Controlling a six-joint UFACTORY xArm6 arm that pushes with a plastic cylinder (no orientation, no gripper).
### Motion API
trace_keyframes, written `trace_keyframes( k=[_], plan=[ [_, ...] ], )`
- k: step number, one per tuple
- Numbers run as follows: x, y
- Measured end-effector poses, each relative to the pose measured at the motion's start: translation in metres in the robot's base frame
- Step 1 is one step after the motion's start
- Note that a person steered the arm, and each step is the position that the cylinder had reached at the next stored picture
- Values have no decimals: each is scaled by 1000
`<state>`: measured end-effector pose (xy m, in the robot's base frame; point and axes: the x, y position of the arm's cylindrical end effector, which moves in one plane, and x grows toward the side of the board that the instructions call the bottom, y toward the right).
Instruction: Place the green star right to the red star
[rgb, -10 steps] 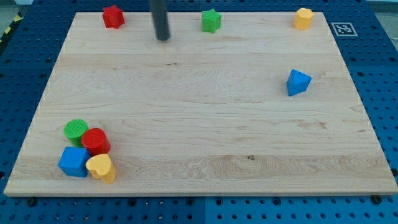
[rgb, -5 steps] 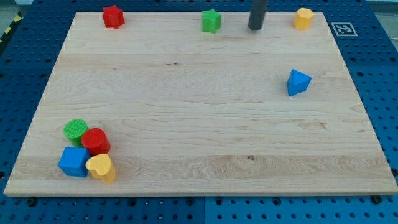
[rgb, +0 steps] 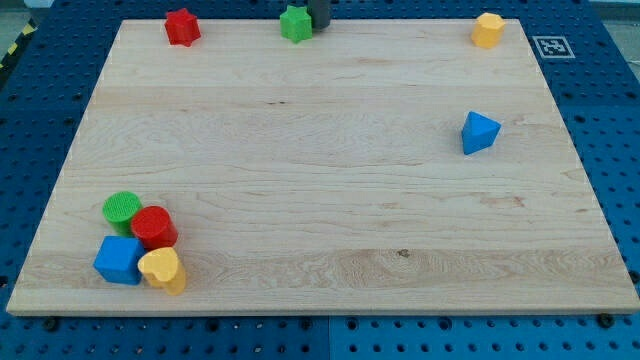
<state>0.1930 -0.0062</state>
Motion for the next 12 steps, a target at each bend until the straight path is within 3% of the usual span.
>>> trace_keyframes(
  k=[3,7,11,12],
  plan=[
    [0,-53],
    [22,-36],
    [22,-126],
    [22,-99]
  ],
)
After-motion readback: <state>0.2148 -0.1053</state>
